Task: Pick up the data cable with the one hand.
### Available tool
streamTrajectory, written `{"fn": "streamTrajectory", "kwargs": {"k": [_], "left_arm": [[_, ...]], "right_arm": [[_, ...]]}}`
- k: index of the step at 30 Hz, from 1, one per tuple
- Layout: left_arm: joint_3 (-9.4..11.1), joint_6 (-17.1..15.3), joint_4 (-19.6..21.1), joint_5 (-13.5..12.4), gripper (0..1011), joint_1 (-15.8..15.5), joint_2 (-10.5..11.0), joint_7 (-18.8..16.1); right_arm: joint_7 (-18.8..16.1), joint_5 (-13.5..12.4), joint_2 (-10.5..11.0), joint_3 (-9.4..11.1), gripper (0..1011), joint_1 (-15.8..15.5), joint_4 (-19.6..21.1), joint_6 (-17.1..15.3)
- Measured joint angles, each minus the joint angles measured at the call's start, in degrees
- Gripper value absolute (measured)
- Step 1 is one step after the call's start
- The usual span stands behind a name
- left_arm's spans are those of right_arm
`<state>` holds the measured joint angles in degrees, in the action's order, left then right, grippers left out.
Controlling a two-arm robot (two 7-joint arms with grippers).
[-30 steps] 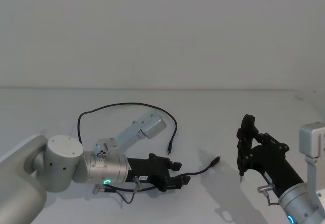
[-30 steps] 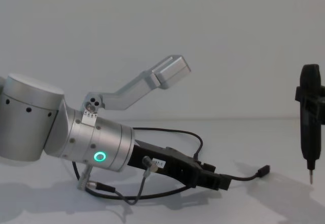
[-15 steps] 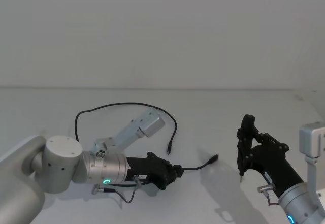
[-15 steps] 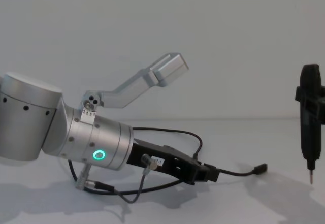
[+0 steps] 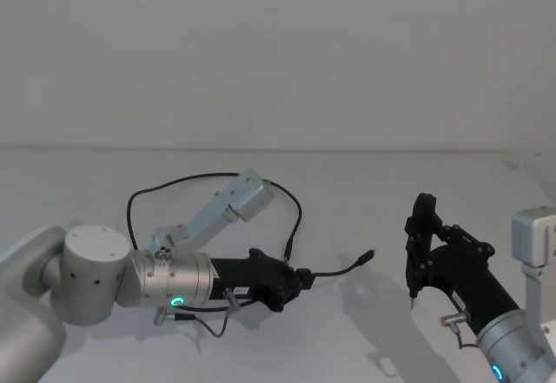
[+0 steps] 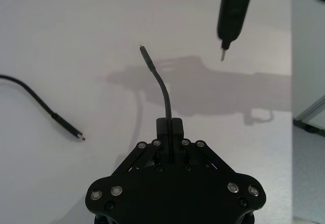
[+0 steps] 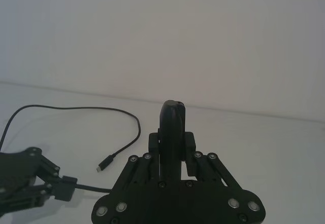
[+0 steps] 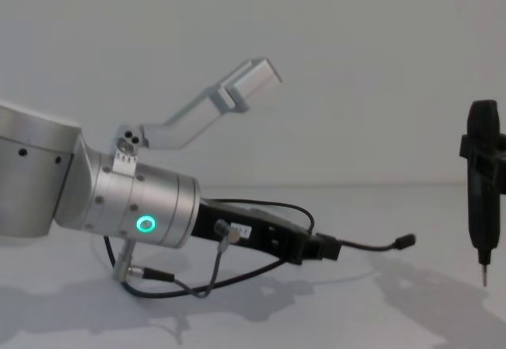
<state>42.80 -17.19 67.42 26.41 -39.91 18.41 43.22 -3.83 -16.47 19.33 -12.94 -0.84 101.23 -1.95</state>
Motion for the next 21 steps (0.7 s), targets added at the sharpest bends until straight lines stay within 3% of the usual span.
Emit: {"fn": "streamTrajectory", "kwargs": {"k": [21], "left_arm": [[-2.7, -5.2, 12.6, 6.0, 40, 4.2, 6.1, 1.0]], "right_arm": [[0.0, 0.0, 0.0, 0.0, 279, 0.0, 0.0, 0.0]]}}
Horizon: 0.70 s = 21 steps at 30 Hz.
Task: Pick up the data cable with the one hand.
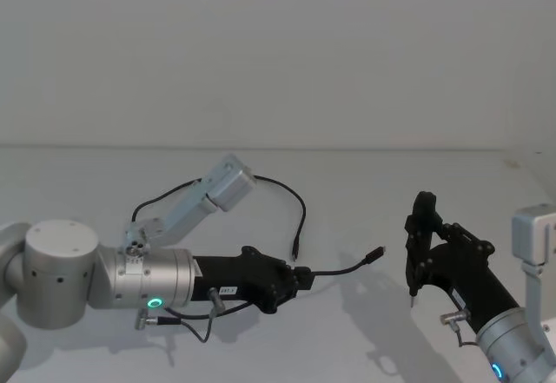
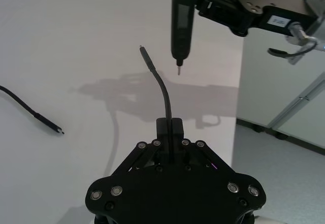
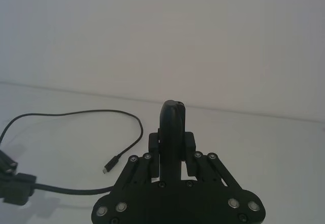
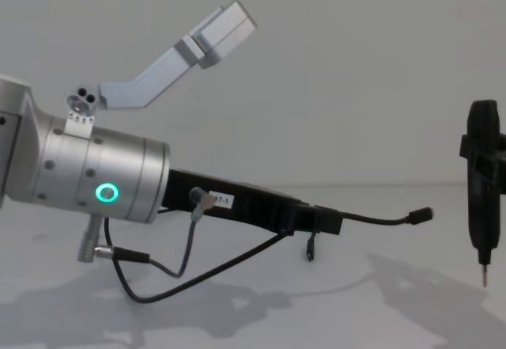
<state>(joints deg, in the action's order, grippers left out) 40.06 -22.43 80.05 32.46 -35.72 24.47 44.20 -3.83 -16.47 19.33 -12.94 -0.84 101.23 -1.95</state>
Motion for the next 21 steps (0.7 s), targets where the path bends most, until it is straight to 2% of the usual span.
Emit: {"fn": "streamTrajectory", "kwargs": {"k": [11, 21], "left_arm": [[-0.6, -2.0, 4.2, 1.6, 40, 1.8, 2.3, -0.8], [-0.8, -2.8, 5.9, 2.2, 40, 2.5, 3.2, -1.2]], "right_arm": [[0.0, -0.1, -0.3, 0.2, 279, 0.0, 0.2, 0.0], [0.0, -2.1, -2.2, 1.2, 279, 0.4, 2.0, -0.7]]}}
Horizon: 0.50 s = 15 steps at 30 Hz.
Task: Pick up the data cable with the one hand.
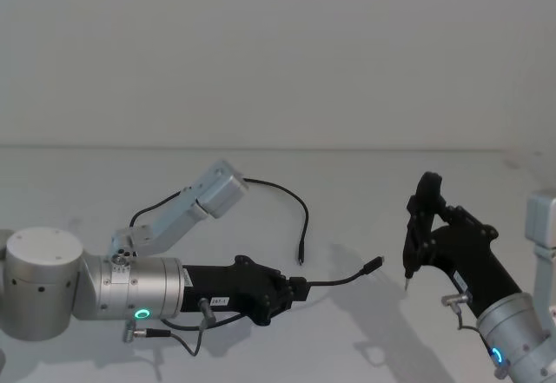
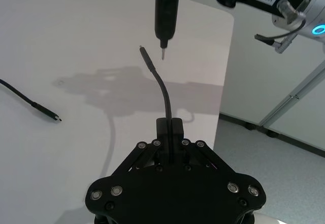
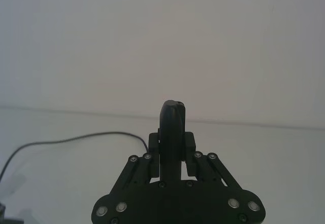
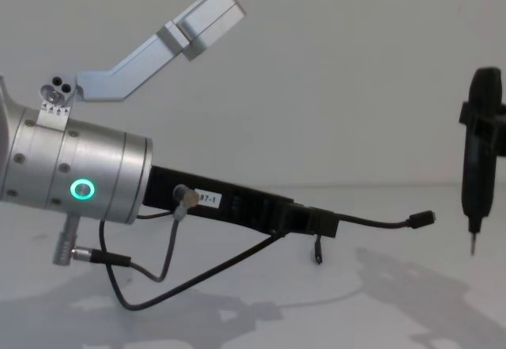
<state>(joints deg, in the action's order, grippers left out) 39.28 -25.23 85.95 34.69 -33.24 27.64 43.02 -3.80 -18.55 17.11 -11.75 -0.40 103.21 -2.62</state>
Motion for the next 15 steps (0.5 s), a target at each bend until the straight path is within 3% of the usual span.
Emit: {"fn": "streamTrajectory", "kwargs": {"k": [15], "left_arm": [[-0.1, -0.5, 1.0, 0.4, 40, 0.4, 0.5, -0.2]], "right_arm": [[1.7, 0.0, -3.8, 0.0, 279, 2.2, -1.9, 1.2]]}}
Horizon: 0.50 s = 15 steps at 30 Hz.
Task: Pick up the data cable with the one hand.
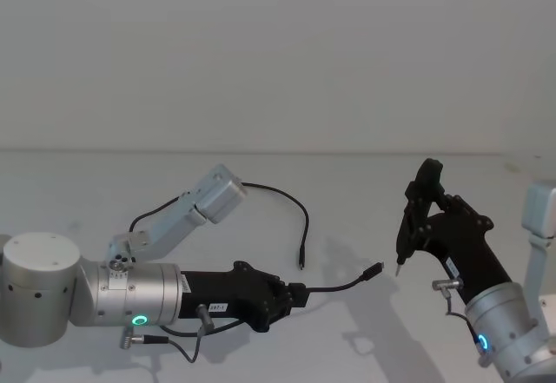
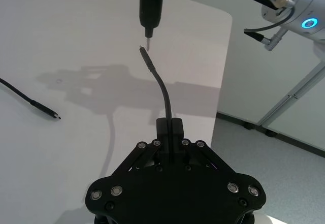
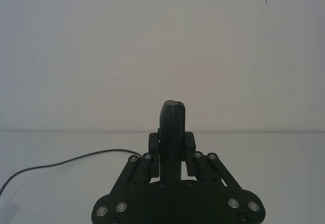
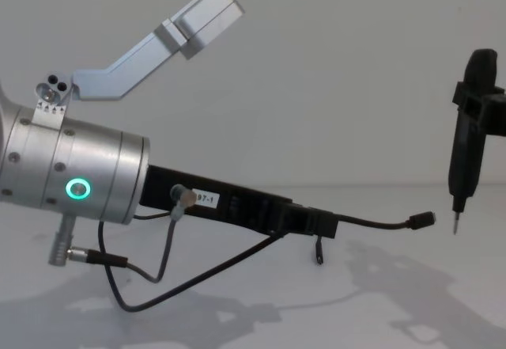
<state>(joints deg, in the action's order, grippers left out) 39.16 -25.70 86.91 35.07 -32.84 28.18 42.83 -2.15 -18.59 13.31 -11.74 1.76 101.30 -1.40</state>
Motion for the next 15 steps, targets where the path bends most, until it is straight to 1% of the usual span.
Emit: {"fn": "streamTrajectory", "kwargs": {"k": [7, 15], "left_arm": [[0.0, -0.1, 0.2, 0.0, 40, 0.1, 0.1, 0.0], [0.0, -0.1, 0.3, 0.1, 40, 0.1, 0.1, -0.1]], "right_arm": [[1.1, 1.1, -1.7, -0.2, 279, 1.5, -2.6, 1.2], [1.5, 1.8, -2.9, -0.3, 279, 2.5, -4.2, 1.5]]}}
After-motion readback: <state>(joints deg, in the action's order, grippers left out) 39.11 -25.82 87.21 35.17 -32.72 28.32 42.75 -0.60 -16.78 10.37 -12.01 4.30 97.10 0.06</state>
